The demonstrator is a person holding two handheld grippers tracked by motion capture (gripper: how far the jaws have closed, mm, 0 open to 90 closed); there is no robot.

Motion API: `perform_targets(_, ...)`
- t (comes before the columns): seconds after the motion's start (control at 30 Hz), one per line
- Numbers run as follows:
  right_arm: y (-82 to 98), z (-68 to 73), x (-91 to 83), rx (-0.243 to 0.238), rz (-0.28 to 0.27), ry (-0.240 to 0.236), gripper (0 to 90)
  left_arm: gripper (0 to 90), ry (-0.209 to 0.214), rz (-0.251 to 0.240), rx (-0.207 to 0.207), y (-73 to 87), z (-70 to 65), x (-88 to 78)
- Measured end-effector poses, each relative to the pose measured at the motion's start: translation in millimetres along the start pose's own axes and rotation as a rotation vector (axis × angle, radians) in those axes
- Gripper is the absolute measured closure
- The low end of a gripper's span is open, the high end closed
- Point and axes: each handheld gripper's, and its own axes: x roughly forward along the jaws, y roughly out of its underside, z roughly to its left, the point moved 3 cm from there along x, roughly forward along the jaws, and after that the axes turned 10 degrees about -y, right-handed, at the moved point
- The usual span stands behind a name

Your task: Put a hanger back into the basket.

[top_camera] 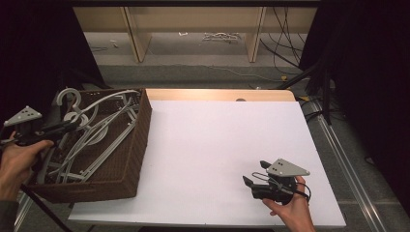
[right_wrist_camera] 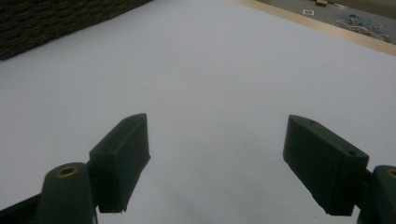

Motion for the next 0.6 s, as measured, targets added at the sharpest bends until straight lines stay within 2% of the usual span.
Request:
perform_targets(0.1,0.1,-0.1,0.0,0.0,0.001,0.0,23.7,79.1,0.01,0.017,0.005,2.6,-3.3,3.9)
perform_targets(0.13,0.1,0.2,0.1,0.004,0.003,-0.002,23.7,79.0,0.019,0.039,0.011,4.7,-7.4,8.4)
perform_targets(0.2,0.0,0.1,0.2,-0.002,0.002,-0.001,23.7,79.0,0.045,0.055,-0.005,7.3,-11.6,14.2)
perform_targets(0.3,0.1,0.4,0.3,-0.001,0.003,-0.002,23.7,79.1,0.049,0.073,-0.009,9.7,-14.8,19.8)
perform_targets(0.4,0.1,0.4,0.2,-0.002,0.003,-0.003,23.7,79.1,0.031,0.118,-0.043,15.3,-16.2,26.8)
perform_targets(0.43,0.2,0.4,0.2,-0.003,0.003,-0.003,23.7,79.1,0.031,0.118,-0.043,15.3,-16.2,26.8)
perform_targets(0.47,0.2,0.4,0.2,-0.003,0.004,-0.003,23.7,79.0,0.022,0.154,-0.036,20.8,-13.7,29.5)
perform_targets(0.53,0.3,0.4,0.3,-0.002,0.006,-0.004,23.7,78.9,-0.007,0.155,-0.052,24.6,-12.0,32.0)
perform_targets(0.6,0.3,0.8,0.3,0.002,0.007,-0.006,23.7,78.8,-0.006,0.157,-0.057,24.8,-10.4,32.5)
